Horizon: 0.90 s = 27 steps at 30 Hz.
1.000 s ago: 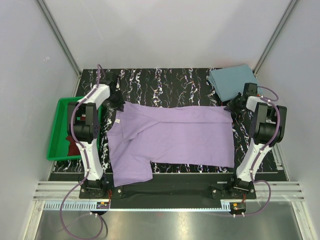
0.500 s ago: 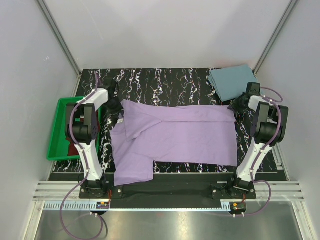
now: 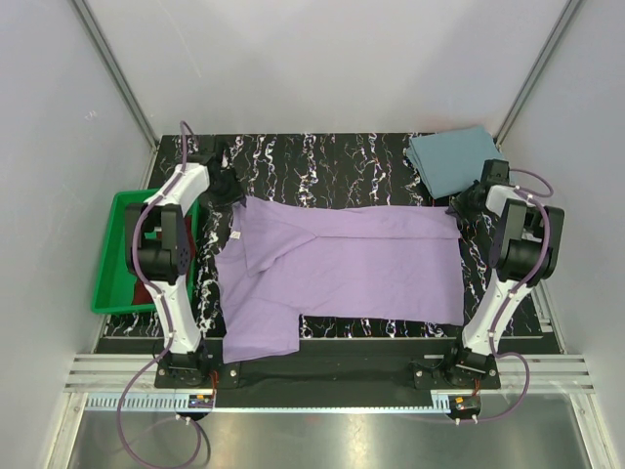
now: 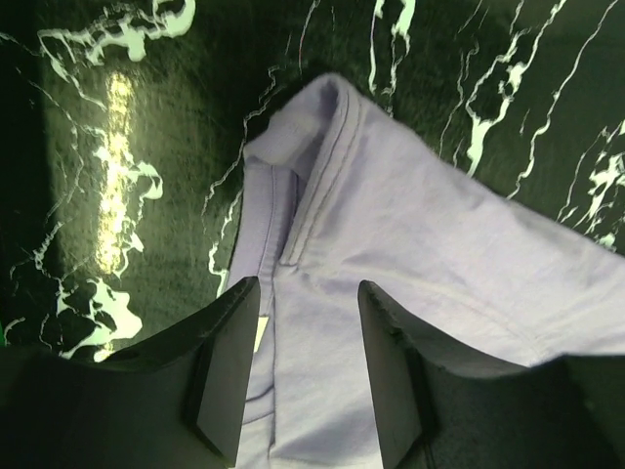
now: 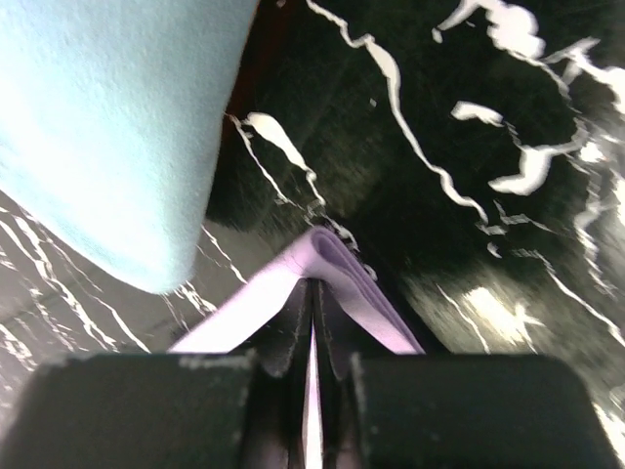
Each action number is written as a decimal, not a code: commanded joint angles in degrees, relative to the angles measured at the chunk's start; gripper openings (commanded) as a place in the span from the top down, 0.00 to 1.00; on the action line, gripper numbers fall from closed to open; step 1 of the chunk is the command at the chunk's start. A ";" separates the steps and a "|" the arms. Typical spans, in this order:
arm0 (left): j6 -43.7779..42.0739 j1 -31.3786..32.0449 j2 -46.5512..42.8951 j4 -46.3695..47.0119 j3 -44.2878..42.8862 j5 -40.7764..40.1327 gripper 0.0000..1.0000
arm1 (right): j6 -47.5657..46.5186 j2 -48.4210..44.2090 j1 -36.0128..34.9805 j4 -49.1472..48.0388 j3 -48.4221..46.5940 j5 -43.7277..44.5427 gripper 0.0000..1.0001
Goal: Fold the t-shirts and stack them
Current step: Fold the tshirt
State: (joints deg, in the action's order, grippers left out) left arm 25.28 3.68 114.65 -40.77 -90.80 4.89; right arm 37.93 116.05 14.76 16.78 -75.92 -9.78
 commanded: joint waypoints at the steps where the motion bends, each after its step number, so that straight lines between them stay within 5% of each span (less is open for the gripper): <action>1: -1.54 0.62 -1.87 -4.11 -1.04 2.24 0.51 | -4.35 -6.51 0.44 6.41 -3.27 3.45 0.90; 5: -1.81 3.60 -13.34 -1.62 9.01 1.25 0.51 | -4.27 -12.15 -0.26 8.01 -2.48 2.14 0.80; 10: -13.29 19.23 -22.27 3.33 16.10 -3.72 0.45 | -5.32 -17.60 -6.14 9.33 -1.51 2.49 0.70; 13: -18.14 25.75 -21.58 4.56 15.83 -9.44 0.44 | -4.89 -21.11 -8.17 7.49 1.11 1.26 0.66; 27: -26.51 30.68 -11.12 12.56 13.99 -12.71 0.41 | -6.20 -29.74 -8.26 5.99 3.59 -5.60 0.60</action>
State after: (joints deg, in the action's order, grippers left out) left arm 2.09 33.50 103.66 -32.73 -75.40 -6.48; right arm 32.99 88.44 6.44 23.86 -71.16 -13.15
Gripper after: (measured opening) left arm 0.584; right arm 0.394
